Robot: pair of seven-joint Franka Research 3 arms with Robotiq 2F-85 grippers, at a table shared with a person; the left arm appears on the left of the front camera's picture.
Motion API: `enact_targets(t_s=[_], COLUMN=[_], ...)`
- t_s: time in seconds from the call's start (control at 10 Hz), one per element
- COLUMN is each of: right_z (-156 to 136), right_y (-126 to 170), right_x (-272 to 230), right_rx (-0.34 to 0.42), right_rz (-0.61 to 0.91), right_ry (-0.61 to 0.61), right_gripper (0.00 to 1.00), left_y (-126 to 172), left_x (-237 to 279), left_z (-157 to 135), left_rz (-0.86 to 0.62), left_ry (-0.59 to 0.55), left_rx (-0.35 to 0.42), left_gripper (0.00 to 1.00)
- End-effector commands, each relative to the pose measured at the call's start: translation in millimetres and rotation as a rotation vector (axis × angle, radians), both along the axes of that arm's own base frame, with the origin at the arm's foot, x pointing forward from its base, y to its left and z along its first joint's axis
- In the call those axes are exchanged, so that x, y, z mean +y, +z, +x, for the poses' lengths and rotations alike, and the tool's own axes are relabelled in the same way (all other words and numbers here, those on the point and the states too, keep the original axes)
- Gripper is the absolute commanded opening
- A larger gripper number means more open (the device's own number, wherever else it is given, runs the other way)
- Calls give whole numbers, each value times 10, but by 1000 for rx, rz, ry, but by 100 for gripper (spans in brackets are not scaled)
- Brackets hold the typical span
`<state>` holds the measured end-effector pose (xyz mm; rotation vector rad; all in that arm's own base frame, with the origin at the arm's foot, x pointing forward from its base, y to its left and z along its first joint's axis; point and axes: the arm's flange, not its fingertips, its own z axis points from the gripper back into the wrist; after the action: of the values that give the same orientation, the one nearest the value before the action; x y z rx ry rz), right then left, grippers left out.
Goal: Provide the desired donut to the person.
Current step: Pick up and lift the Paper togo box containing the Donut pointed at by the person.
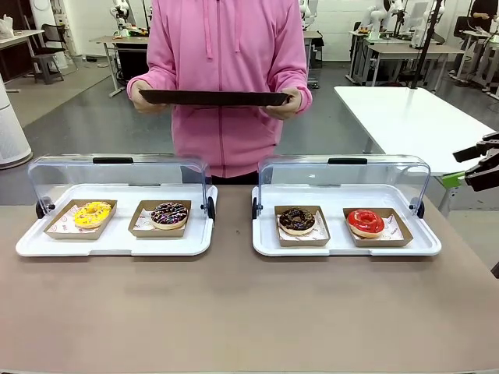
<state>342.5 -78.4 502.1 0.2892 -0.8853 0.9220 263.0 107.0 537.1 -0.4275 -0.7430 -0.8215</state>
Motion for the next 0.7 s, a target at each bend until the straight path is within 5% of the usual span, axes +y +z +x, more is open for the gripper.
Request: enact_targets(t_s=[0.0, 0.6], right_z=[-148, -113], right_y=[-202, -162], right_x=[57, 31], right_rx=[-18, -37], right_rz=[38, 105], right_ry=[27, -2], right_gripper=[100, 100], left_y=[-833, -763], left_x=[-470, -352], left_z=[-448, -369], left_rz=[-18, -25], left_ry=[-10, -48], left_rx=[8, 31], left_gripper=[100, 100])
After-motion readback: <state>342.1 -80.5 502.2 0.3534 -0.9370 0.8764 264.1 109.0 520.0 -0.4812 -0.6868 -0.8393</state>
